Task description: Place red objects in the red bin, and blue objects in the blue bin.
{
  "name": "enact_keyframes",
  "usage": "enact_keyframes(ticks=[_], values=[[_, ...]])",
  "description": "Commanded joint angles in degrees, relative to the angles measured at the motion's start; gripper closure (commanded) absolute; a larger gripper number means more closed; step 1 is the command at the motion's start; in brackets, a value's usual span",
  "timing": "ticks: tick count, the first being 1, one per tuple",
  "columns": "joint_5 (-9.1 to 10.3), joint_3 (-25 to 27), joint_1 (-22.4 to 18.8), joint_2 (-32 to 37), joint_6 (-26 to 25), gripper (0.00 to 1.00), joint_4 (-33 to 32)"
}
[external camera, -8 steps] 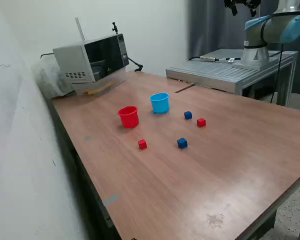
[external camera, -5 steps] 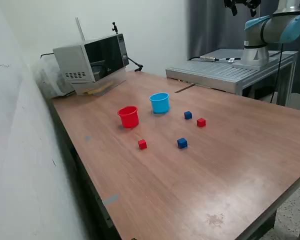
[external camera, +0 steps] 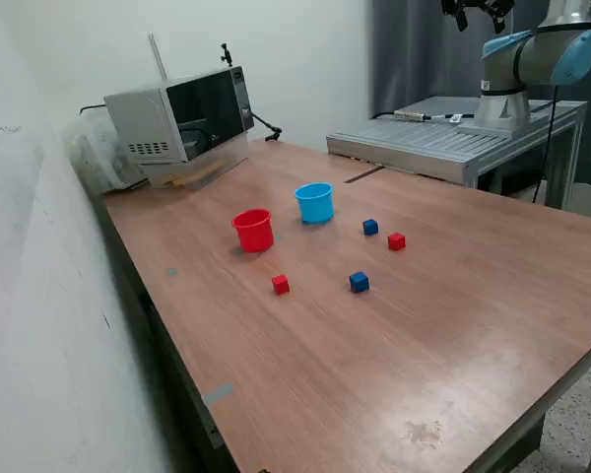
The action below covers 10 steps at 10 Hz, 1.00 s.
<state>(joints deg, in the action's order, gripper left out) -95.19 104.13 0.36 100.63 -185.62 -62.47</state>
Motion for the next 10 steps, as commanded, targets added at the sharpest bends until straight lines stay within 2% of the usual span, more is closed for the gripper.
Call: enact_keyframes(ticks=[1,10], values=[[0.00,-0.1,0.1,0.0,-0.1,0.00,0.1],[0.26,-0.2,-0.2,0.0,0.0,0.00,-0.5]])
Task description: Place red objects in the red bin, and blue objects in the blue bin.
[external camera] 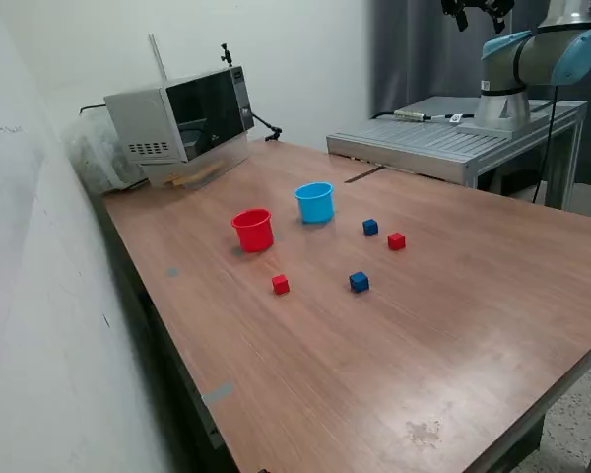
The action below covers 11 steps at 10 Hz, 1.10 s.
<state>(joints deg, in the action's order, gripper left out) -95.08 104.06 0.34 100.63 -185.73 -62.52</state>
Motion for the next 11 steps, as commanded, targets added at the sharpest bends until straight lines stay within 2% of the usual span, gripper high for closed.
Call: enact_keyframes(ticks=[1,4,6,7,9,11], values=[[-0.02,-0.7,-0.5,-0.1,0.1,0.00,-2.9],[-0.02,-2.8,-0.3,-0.7,0.1,0.00,-12.7],[0.42,-8.3,-0.2,-4.2,-0.2,0.00,-13.5],[0.51,-13.5,-0.3,-7.8,-0.5,0.00,-13.7],[0.25,-20.4,-3.0,-13.6,-0.6,0.00,-17.8],[0.33,-22.9,-7.1,-18.5,-0.6,0.00,-23.7]])
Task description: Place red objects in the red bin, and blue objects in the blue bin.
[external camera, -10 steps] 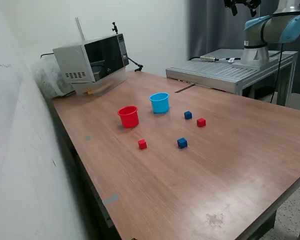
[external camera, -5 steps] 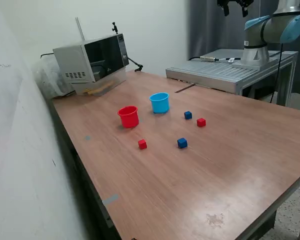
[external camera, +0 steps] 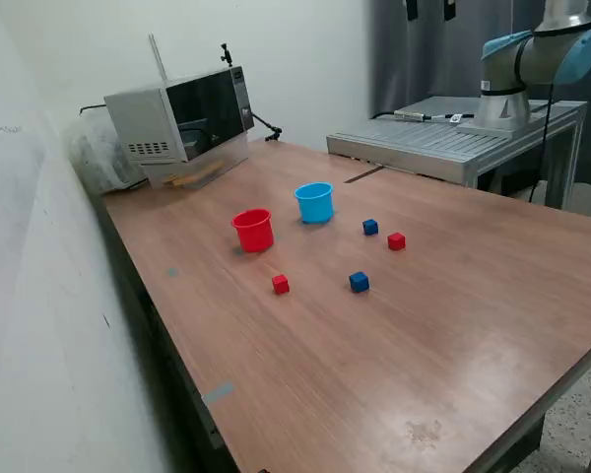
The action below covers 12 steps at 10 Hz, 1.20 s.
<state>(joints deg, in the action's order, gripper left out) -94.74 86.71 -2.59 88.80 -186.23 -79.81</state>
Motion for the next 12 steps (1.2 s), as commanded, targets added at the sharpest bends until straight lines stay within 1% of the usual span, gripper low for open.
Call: enact_keyframes(ticks=[1,2,3,4,5,6,7,8,9,11,12], values=[[-0.01,-7.3,-4.9,-9.8,-0.1,0.00,-7.9],[-0.01,-8.4,-4.9,-12.8,-0.1,0.00,-11.3],[0.08,-8.8,-4.7,-15.3,-0.1,0.00,-16.2],[0.26,-10.3,-4.5,-19.3,-0.2,0.00,-19.6],[1.56,-13.0,-4.4,-23.4,-0.7,0.00,-21.5],[1.75,-16.7,-4.2,-27.1,-1.0,0.00,-22.0],[1.58,-20.0,-4.2,-30.7,-1.0,0.00,-22.6],[1.23,-22.5,-4.0,-34.0,-2.3,0.00,-23.6],[1.22,-24.4,-3.6,-37.3,-4.0,0.00,-24.6],[1.14,-29.2,-3.5,-44.0,-4.4,0.00,-26.0],[1.14,-30.0,-3.3,-45.9,-4.4,0.00,-27.0]])
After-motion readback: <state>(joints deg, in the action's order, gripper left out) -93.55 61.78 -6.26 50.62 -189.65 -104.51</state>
